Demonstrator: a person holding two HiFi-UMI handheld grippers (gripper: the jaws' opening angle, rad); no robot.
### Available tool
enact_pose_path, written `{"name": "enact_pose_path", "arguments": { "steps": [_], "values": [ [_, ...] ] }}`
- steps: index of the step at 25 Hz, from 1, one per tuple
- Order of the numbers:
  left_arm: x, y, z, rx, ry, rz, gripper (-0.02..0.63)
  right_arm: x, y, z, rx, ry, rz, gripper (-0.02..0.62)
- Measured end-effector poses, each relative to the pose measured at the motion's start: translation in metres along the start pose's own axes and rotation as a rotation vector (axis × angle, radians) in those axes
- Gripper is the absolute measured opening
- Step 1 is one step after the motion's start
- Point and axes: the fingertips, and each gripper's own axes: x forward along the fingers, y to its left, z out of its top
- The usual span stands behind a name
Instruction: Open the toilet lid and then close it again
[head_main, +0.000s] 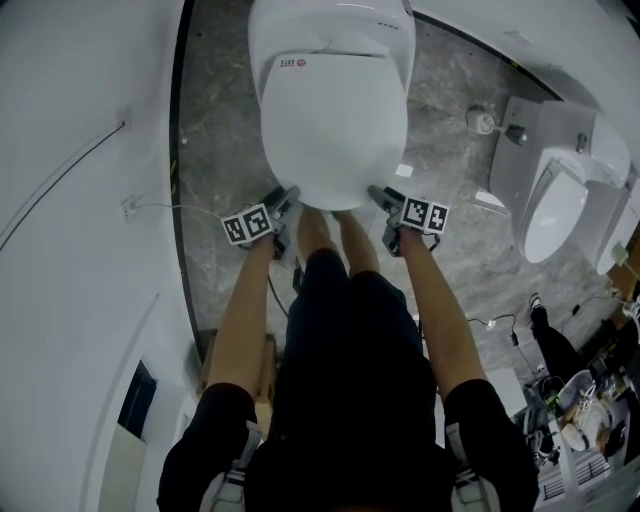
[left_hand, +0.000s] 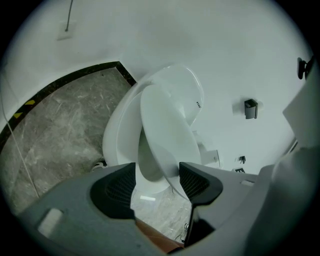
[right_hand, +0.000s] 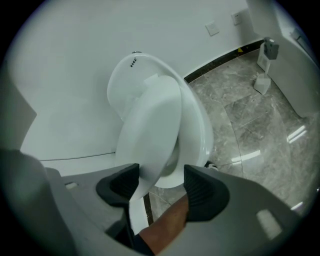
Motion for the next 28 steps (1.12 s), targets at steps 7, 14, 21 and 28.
{"name": "enact_pose_path", "arguments": {
  "steps": [7, 14, 21, 28],
  "values": [
    [0.011, 0.015, -0.007, 0.02, 0.032, 0.025, 0.268, 0.01, -0.017, -0.004, -0.009, 0.012, -0.039, 0.293],
    [0.022, 0.028, -0.011, 0.026, 0.059, 0.047, 0.268, 0.021, -0.03, -0.005, -0.024, 0.039, -0.061, 0.296],
    [0.03, 0.041, -0.013, 0.037, 0.081, 0.064, 0.268, 0.034, -0.041, -0.007, -0.03, 0.061, -0.069, 0.298],
    [0.042, 0.053, -0.019, 0.02, 0.111, 0.066, 0.268, 0.043, -0.054, -0.009, -0.035, 0.093, -0.079, 0.299]
  ]
}}
